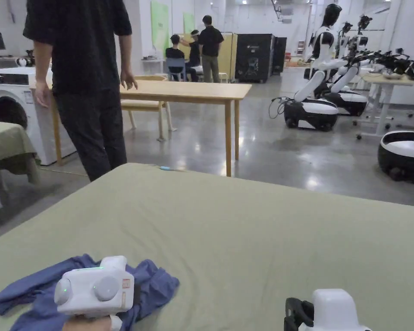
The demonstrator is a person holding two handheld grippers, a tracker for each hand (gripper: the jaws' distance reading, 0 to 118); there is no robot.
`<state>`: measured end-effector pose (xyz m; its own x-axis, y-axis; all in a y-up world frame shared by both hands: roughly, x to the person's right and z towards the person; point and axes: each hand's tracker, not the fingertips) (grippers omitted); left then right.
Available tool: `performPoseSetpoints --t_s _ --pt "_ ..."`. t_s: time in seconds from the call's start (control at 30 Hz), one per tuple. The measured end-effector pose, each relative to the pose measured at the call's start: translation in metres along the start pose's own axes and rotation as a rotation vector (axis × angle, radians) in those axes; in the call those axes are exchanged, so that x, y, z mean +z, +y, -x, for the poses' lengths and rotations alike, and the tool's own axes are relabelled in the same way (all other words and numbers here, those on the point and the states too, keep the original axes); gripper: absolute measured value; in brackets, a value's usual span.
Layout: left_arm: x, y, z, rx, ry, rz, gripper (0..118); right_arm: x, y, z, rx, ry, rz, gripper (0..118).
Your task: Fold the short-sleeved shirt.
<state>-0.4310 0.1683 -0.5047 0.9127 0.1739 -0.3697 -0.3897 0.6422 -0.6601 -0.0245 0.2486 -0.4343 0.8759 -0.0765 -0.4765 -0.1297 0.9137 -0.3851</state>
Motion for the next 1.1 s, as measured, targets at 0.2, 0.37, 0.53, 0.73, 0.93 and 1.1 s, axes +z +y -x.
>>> performPoseSetpoints --t_s 0.2,0.37,0.53,0.73,0.93,1.1 --pt "0.080 0.000 -0.165 -0.175 -0.286 -0.175 3 0.071 0.018 -0.047 -0.028 -0.107 -0.077 1" --pt "0.137 -0.026 -0.314 -0.325 -0.535 -0.179 3 0.129 0.019 -0.095 -0.051 -0.242 -0.135 1" --pt "0.112 -0.100 -0.418 -0.466 -0.532 -0.066 3 0.171 0.007 -0.141 -0.084 -0.356 -0.131 1" --pt "0.050 -0.203 -0.466 -0.448 -0.402 0.164 4 0.189 -0.024 -0.181 -0.095 -0.435 -0.107 1" --pt "0.092 -0.197 -0.448 -0.502 -0.386 0.019 118 0.181 -0.042 -0.190 0.036 -0.456 -0.006 1" --pt "0.170 -0.160 -0.370 -0.503 -0.410 -0.265 115 0.180 -0.034 -0.173 0.034 -0.403 -0.078 1"
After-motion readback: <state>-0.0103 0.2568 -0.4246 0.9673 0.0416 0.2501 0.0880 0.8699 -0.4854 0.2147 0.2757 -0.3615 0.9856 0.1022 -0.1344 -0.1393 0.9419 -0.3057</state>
